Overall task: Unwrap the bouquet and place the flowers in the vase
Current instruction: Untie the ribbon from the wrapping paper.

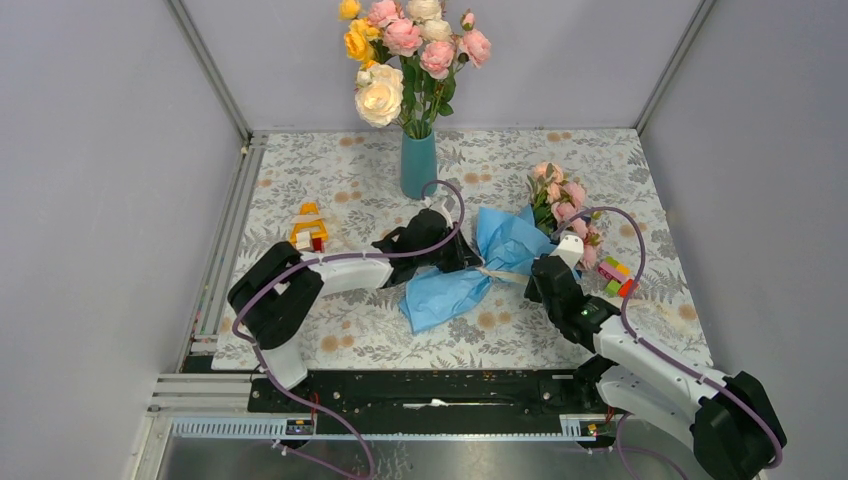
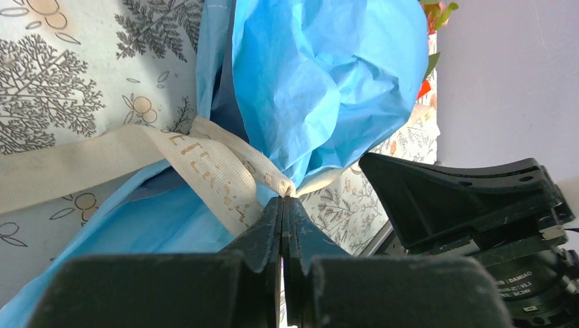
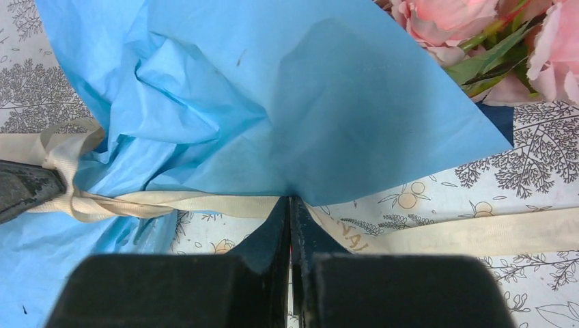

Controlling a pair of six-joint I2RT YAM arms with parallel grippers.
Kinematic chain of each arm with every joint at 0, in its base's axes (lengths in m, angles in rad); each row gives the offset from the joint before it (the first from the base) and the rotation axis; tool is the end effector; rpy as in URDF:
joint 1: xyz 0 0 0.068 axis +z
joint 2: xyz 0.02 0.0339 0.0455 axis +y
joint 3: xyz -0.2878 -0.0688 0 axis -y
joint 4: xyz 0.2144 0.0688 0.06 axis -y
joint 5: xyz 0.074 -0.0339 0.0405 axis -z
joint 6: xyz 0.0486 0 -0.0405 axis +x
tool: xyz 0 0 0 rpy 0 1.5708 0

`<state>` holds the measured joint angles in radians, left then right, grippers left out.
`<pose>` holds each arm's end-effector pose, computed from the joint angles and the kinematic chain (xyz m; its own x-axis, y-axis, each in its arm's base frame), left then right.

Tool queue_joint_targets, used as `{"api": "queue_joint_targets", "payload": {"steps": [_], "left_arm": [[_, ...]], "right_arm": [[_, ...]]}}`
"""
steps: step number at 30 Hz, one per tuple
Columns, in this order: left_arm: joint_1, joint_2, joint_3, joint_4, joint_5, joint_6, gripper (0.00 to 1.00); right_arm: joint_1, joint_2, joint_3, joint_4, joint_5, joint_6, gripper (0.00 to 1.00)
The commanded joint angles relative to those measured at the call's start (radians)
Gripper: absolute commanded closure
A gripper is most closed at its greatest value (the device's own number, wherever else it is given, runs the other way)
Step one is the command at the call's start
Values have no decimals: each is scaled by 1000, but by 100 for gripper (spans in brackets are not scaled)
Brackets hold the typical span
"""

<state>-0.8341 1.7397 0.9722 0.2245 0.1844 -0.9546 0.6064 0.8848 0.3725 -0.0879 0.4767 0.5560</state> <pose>0.2410 -0.2790 0.2286 -0.8809 -0.2229 -0.4175 0.1985 0.6268 -0.7535 0.1365 0.0676 0.2172 -0.4972 0.2258 -0.8377 0.0791 0.9733 0.2154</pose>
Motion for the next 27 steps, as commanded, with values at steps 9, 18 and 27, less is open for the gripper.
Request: {"api": "queue_joint_targets", "payload": {"steps": [9, 18, 27], "left_arm": [[23, 2, 19, 86, 64, 32, 93], [15, -108, 24, -92, -114, 168, 62], [-49, -155, 74, -180, -192, 210, 48]], "right_arm": [[-9, -36, 0, 52, -175, -68, 100], [-8, -142, -13, 29, -404, -122, 66], [-8, -153, -8, 23, -402, -112, 61]]}}
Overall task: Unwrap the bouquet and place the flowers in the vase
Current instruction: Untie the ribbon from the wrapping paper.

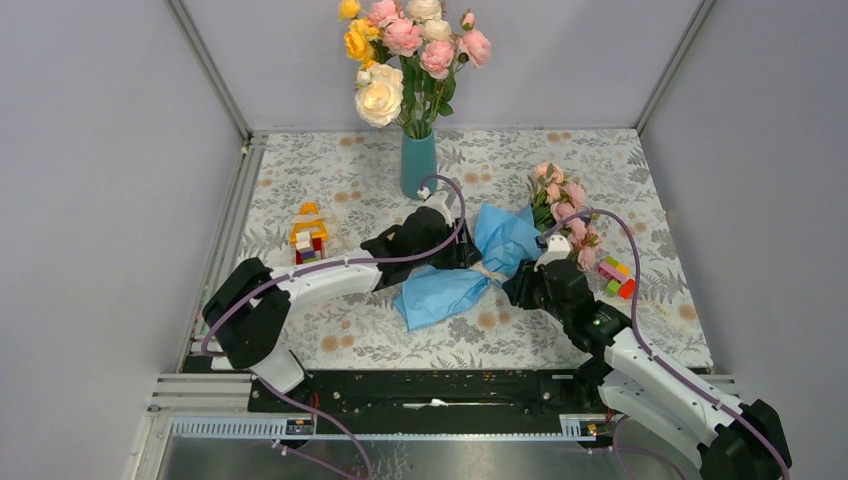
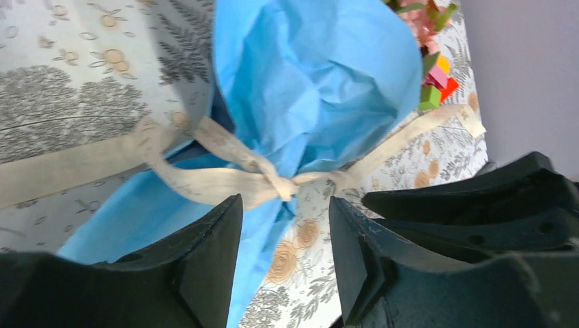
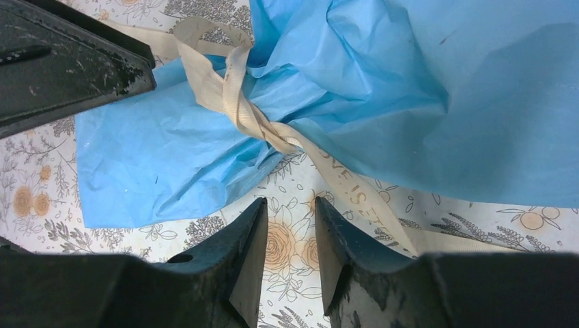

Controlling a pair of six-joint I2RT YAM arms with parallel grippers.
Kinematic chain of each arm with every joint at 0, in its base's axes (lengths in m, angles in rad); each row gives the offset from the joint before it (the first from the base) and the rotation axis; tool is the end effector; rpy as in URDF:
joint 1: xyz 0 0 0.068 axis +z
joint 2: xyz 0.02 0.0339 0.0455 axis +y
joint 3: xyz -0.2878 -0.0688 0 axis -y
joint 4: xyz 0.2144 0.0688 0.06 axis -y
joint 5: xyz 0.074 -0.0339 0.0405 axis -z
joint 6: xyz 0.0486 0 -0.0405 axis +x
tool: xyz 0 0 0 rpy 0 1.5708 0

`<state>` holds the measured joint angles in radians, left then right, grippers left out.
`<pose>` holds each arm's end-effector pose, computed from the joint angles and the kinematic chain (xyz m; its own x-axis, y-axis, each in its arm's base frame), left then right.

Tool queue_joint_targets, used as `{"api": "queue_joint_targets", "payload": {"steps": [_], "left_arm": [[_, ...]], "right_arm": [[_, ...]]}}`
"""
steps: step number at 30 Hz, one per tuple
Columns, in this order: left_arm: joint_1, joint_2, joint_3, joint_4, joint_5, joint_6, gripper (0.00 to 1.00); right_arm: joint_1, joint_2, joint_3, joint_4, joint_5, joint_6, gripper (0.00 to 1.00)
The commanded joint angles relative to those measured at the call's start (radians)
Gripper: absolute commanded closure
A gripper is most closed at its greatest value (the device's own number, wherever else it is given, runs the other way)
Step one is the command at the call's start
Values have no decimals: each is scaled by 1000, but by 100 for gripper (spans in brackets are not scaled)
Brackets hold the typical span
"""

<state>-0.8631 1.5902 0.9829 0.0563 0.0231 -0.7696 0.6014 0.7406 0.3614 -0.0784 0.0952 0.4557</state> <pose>0.2204 -0.2593 0.2640 -0.7819 -0.1561 -0.6035 0.3179 0.7328 -0.6015 0.1170 0.0747 0.2300 -0.5440 0.1580 -0.8240 -0.2823 0.8904 0.3571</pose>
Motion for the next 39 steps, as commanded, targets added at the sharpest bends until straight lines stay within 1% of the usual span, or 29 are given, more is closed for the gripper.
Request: {"api": "queue_joint_targets", "payload": {"steps": [1, 4, 9, 13, 24, 27, 34, 35, 39], "left_arm": [[-21, 8, 75, -9, 7, 8, 48], [-22, 55, 100, 27, 48, -35, 48], [-20, 115, 117, 71, 25, -68, 48], [-16, 158, 109, 130, 33, -104, 49], [-18, 194, 99, 130, 37, -159, 51], [-19, 208, 102, 144, 39, -167, 54], [-18, 232, 117, 134, 21, -169, 65], [-17, 235, 122, 130, 21, -167, 68], [-17, 225, 116, 129, 16, -168, 85]], "right_arm": [[-3, -11, 0, 14, -22, -11, 61], [-3, -24, -9, 14, -27, -6, 61], [-4, -60, -35, 10, -38, 8, 60], [-4, -80, -50, 11, -37, 12, 60], [-4, -74, -52, 11, -40, 11, 60], [-4, -70, -52, 12, -42, 12, 60], [-3, -70, -56, 18, -49, 14, 60], [-4, -67, -58, 25, -51, 15, 60], [-3, -49, -61, 43, -67, 16, 60]]}}
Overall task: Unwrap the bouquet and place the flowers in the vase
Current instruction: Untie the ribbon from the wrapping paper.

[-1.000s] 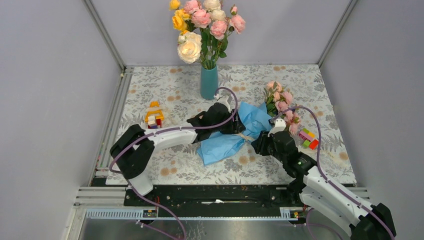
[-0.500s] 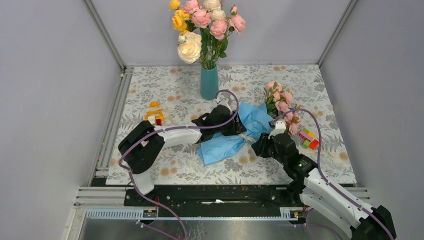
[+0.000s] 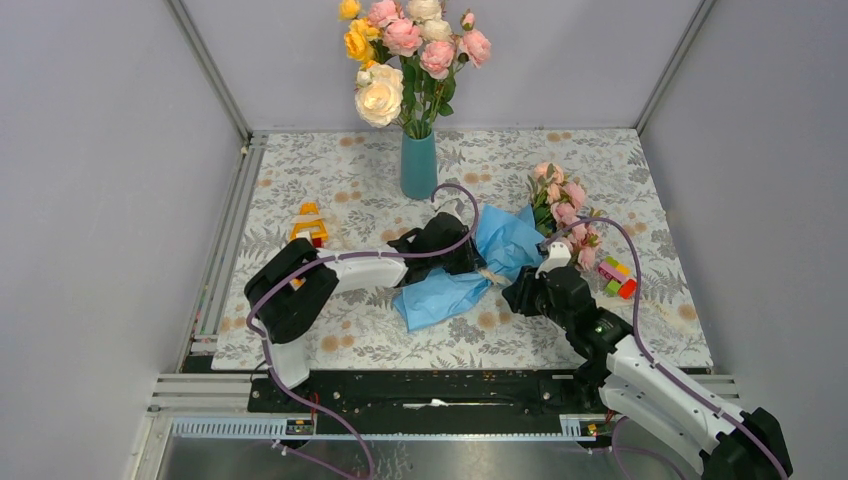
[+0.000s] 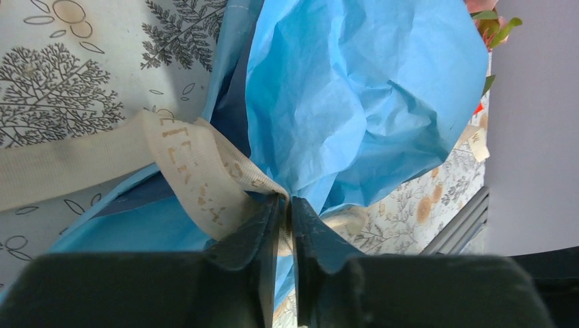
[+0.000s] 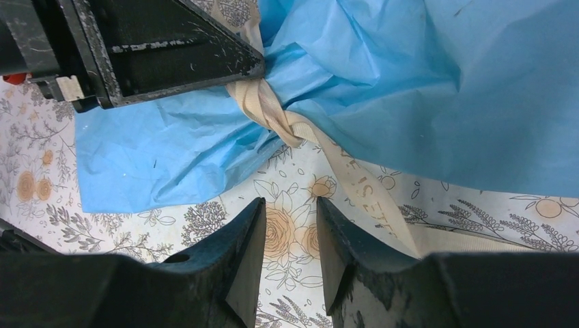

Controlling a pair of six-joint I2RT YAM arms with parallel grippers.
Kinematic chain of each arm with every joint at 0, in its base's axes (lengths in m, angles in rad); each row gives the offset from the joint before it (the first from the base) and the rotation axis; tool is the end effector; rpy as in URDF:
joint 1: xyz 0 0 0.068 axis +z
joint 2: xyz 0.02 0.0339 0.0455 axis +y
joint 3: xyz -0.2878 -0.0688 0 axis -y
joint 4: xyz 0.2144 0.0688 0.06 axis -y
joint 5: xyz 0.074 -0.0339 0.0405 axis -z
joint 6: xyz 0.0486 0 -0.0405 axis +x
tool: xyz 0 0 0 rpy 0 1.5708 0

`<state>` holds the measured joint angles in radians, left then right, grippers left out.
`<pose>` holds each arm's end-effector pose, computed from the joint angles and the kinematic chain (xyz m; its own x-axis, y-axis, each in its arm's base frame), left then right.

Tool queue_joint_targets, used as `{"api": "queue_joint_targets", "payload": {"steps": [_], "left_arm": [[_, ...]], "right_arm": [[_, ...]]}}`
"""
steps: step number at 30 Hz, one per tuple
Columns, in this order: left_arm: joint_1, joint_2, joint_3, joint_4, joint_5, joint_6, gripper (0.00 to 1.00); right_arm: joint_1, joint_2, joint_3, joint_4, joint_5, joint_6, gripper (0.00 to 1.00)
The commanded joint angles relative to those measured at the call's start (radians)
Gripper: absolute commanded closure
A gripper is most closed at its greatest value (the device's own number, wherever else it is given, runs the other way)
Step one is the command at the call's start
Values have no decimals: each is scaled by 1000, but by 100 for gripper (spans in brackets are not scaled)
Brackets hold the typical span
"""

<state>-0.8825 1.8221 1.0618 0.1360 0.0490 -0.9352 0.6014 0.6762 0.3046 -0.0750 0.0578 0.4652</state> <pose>0.2444 -0.3009 0.2164 -0.8615 -0.2179 -0.4586 0.1741 0.7217 -0.6699 0.1068 0.0699 0.2188 -0.5524 0.1641 -0.8173 -0.3067 0.8717 0.3823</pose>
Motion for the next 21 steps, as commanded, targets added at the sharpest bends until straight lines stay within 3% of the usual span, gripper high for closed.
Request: {"api": "queue_joint_targets", "payload": {"steps": [1, 6, 14, 21], "left_arm": [[3, -13, 32, 54, -9, -3, 89], [2, -56, 34, 52, 7, 2, 100], [8, -101, 46, 58, 44, -4, 100], [21, -83, 41, 86, 108, -27, 100]], "right_arm": [[-4, 21, 0, 37, -41, 1, 60], [-4, 23, -2, 61, -85, -13, 53], [-3, 82, 26, 146, -93, -6, 49], [-4, 154, 13, 282, -100, 21, 54]]}}
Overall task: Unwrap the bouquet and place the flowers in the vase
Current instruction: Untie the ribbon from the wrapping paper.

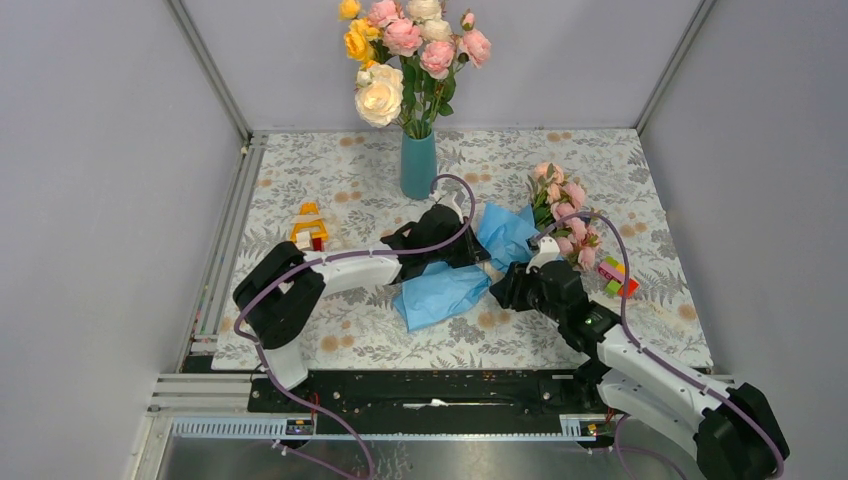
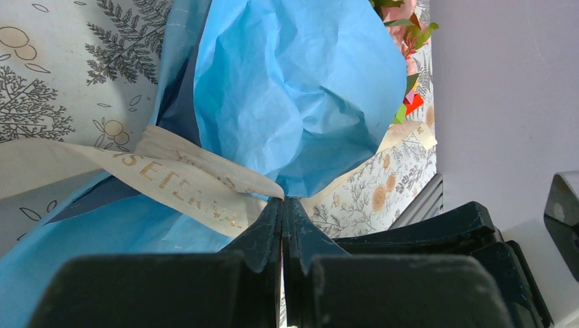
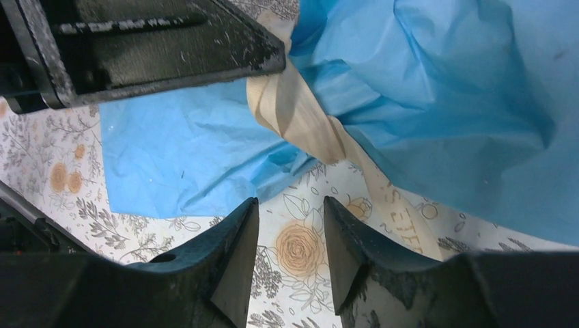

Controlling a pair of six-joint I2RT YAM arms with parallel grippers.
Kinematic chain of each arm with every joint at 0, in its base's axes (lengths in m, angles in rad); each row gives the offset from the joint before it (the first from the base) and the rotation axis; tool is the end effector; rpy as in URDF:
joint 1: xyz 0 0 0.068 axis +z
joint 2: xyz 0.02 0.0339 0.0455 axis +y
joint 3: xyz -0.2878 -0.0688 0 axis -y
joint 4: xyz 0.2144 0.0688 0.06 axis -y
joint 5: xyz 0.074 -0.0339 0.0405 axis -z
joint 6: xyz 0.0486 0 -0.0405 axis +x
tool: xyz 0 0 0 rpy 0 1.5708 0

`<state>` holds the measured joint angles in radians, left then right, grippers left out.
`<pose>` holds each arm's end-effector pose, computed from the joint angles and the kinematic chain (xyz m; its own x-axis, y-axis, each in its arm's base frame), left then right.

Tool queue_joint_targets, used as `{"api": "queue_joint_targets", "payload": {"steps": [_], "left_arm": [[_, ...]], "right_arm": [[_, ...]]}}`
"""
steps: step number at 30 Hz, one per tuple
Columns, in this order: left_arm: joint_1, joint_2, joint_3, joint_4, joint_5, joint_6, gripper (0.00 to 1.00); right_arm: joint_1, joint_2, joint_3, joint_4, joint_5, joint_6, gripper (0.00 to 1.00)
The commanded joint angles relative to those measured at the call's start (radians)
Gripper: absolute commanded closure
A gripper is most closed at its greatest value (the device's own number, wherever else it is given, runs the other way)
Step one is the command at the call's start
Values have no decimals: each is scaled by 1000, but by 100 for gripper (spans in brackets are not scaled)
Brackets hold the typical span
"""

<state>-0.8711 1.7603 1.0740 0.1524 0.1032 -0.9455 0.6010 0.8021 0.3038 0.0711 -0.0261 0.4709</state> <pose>0.2431 -0.2965 0.2444 -0.8551 -0.2365 -0.4614 0.2131 0.6509 -0.7286 0.1218 0.0850 0.2198 -0.5699 0.1592 -0.8062 -0.3662 0.8291 0.4226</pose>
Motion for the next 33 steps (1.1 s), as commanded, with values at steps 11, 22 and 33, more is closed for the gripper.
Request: {"api": "queue_joint_targets", "payload": {"steps": [11, 22, 33], "left_arm": [[23, -31, 23, 75, 69, -11, 100], [24, -25, 35, 65, 80, -6, 100], [39, -39, 33, 51, 41, 9, 100]], "right_arm": [[-3, 185, 36, 224, 86, -10, 64], [-3, 277, 57, 282, 151, -31, 64], [-3, 217, 52, 174, 269, 9, 99]]}}
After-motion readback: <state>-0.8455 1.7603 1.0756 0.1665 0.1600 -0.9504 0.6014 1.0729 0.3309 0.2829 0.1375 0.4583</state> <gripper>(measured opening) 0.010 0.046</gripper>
